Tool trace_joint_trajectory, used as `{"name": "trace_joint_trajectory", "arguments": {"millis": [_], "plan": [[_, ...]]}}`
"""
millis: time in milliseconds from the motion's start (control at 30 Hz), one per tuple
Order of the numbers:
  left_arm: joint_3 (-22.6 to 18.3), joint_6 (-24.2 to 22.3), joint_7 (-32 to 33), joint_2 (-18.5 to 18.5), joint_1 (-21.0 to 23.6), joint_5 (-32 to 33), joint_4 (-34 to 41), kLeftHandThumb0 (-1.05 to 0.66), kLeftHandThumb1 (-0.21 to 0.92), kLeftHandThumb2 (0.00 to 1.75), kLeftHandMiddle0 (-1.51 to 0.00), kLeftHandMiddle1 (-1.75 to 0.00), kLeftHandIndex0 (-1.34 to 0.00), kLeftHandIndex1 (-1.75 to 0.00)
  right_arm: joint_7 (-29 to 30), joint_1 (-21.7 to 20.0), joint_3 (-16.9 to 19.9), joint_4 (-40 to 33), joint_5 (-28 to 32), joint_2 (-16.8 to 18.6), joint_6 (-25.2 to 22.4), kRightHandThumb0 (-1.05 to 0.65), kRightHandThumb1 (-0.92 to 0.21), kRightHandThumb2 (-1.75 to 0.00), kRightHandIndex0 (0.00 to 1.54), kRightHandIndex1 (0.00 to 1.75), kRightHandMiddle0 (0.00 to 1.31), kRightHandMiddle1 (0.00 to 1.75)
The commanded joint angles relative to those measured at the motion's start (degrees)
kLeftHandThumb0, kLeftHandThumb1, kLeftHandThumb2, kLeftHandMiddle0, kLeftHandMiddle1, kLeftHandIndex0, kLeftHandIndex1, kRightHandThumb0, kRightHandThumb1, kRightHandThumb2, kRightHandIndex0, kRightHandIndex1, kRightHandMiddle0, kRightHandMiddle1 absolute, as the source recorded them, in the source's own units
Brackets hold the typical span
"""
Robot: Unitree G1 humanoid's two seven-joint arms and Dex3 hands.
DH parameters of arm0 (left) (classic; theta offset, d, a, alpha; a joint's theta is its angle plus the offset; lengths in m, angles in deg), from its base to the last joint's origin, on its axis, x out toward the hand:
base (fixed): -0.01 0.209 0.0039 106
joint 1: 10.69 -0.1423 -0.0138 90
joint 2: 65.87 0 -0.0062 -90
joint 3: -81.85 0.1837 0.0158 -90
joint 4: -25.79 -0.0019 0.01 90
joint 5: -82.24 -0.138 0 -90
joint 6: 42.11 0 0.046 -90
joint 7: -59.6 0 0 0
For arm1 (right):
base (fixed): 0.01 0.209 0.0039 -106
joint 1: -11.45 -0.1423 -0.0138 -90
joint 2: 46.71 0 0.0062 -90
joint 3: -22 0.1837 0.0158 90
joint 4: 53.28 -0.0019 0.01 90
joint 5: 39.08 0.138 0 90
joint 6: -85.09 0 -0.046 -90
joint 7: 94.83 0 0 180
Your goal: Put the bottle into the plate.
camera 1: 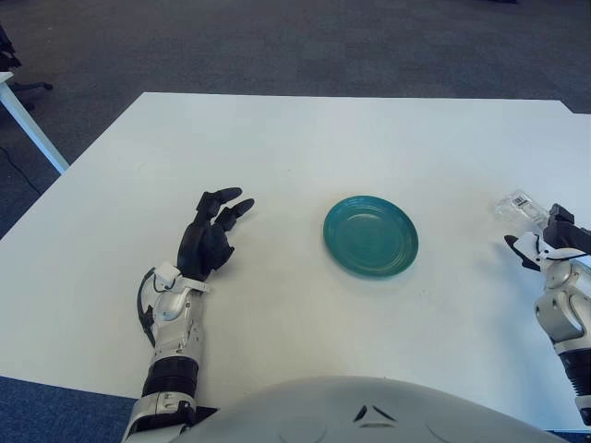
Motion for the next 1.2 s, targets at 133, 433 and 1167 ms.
{"name": "trace_joint_trajectory", "arguments": {"millis": [133,433,1167], "plan": [[0.3,-1.0,0.0,-1.4,-4.1,0.7,-1.6,-0.57,0.92,0.92,-0.34,-0.59,-0.07,-1.10,-0.2,-3.3,-1.7,3.3,0.5,0.3,1.0,-1.05,-0.92,-0.75,0.05,0.00,0.00,0.11],[0.5,-1.4,0.3,-1.6,-4.7,0.5,-0.5,-0.57,0.92,0.92,-0.34,-0.60,-0.07,-1.10,0.0,-8.1,-3.6,7.8,0.4,-0.3,3.2,-1.05,-0.92,-0.76,0.06,0.01,0.00,0.10],[0.5,-2.2,0.2,-1.4,-5.2,0.7,0.7,-0.57,0.92,0.92,-0.33,-0.60,-0.07,-1.10,1.5,-16.4,-5.8,18.9,1.3,-0.9,8.4,-1.05,-0.92,-0.76,0.14,0.03,0.00,0.20]]}}
